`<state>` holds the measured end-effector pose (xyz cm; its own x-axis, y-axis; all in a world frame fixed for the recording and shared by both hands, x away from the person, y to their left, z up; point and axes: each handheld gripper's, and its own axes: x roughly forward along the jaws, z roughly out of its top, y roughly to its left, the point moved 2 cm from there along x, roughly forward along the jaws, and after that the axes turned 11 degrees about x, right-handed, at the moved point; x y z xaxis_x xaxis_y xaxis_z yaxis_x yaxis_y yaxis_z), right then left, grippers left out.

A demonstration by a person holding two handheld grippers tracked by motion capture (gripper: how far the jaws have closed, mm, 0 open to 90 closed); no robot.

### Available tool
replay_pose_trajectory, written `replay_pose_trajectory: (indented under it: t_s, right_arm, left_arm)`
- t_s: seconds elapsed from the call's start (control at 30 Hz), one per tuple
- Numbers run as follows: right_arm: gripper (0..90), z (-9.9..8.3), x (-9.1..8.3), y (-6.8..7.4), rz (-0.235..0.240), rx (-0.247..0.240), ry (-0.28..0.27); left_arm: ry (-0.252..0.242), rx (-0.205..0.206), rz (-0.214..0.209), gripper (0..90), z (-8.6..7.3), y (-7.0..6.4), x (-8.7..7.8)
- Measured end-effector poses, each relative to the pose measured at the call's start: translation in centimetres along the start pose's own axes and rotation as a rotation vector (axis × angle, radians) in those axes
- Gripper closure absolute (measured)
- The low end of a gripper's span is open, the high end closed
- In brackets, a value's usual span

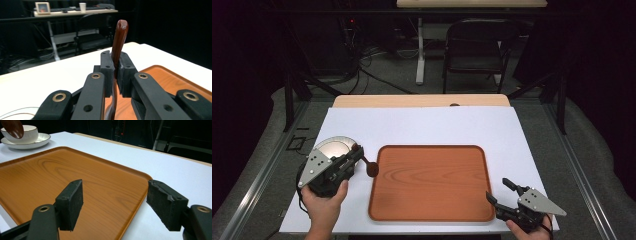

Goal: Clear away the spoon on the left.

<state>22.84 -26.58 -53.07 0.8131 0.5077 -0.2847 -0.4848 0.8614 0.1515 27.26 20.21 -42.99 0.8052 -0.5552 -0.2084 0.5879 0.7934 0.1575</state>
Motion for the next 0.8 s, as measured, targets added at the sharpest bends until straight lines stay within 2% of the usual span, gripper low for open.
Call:
replay_pose_trajectory:
  t_s: [0.1, 0.4, 0.53, 0.73, 0.8]
  right_arm:
    - [28.7, 0.0, 0.0, 0.0, 0.0, -0.001, -0.001]
    - [28.8, 0.0, 0.0, 0.0, 0.0, -0.005, -0.002]
    - [28.8, 0.0, 0.0, 0.0, 0.0, -0.005, -0.003]
    - [28.8, 0.0, 0.0, 0.0, 0.0, -0.004, -0.003]
    - [28.8, 0.0, 0.0, 0.0, 0.0, -0.004, -0.004]
  left_arm:
    - [0.005, 0.005, -0.033, 84.0, 0.1, -0.6, 0.3]
    - [0.03, 0.015, -0.09, 84.0, 0.2, -1.8, 0.9]
    - [0.055, 0.034, -0.128, 84.0, 0.3, -2.5, 1.1]
    - [0.073, 0.053, -0.162, 84.0, 0.6, -3.4, 1.4]
    - [0.089, 0.063, -0.184, 84.0, 0.8, -4.1, 1.5]
